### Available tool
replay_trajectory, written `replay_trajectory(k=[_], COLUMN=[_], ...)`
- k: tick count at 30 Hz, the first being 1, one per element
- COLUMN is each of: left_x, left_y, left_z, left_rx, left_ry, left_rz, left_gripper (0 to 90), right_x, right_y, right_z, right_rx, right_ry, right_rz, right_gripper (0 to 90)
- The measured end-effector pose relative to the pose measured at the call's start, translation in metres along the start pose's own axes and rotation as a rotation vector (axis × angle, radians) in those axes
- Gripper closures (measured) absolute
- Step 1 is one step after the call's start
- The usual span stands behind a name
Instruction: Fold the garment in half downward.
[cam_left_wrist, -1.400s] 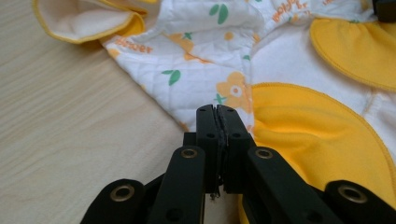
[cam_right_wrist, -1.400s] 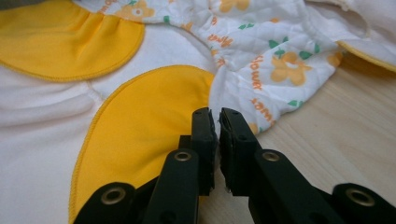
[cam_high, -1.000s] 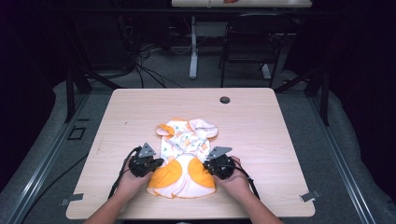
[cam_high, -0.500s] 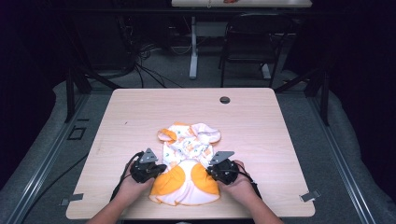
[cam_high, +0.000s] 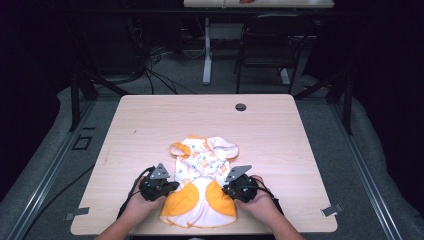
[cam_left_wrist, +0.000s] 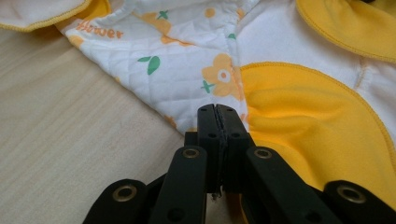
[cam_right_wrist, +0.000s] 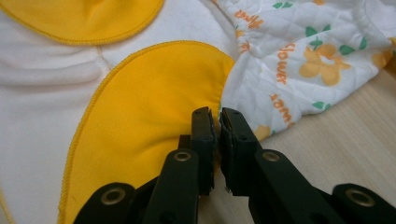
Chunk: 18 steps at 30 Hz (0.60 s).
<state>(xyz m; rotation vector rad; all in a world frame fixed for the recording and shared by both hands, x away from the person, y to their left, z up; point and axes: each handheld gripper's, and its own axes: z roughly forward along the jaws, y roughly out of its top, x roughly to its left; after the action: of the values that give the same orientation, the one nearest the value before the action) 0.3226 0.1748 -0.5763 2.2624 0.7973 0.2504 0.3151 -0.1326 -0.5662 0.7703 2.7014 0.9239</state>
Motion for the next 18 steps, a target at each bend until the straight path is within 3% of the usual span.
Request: replay_trajectory(k=[7, 10, 13, 18], left_x=[-0.002, 0.003, 0.005, 0.010], left_y=[0.000, 0.003, 0.004, 0.006], left_z=[-0.003, -0.003, -0.004, -0.003], left_rx=[0.004, -0.020, -0.032, -0.046], left_ry=[-0.003, -0.007, -0.006, -0.013], left_rz=[0.013, -0.004, -0.009, -0.028], left_gripper=[85.6, 83.9, 82.0, 77.2], right_x=[-0.001, -0.006, -0.007, -0.010], right_y=[-0.001, -0.001, 0.000, 0.002], right_z=[-0.003, -0.005, -0.007, -0.007], right_rx=[0.005, -0.049, -0.075, -0.091], right_ry=[0.030, 0.016, -0.004, -0.019], right_rz=[0.019, 0.056, 0.061, 0.072], right_gripper=[81.6, 81.1, 80.1, 76.6])
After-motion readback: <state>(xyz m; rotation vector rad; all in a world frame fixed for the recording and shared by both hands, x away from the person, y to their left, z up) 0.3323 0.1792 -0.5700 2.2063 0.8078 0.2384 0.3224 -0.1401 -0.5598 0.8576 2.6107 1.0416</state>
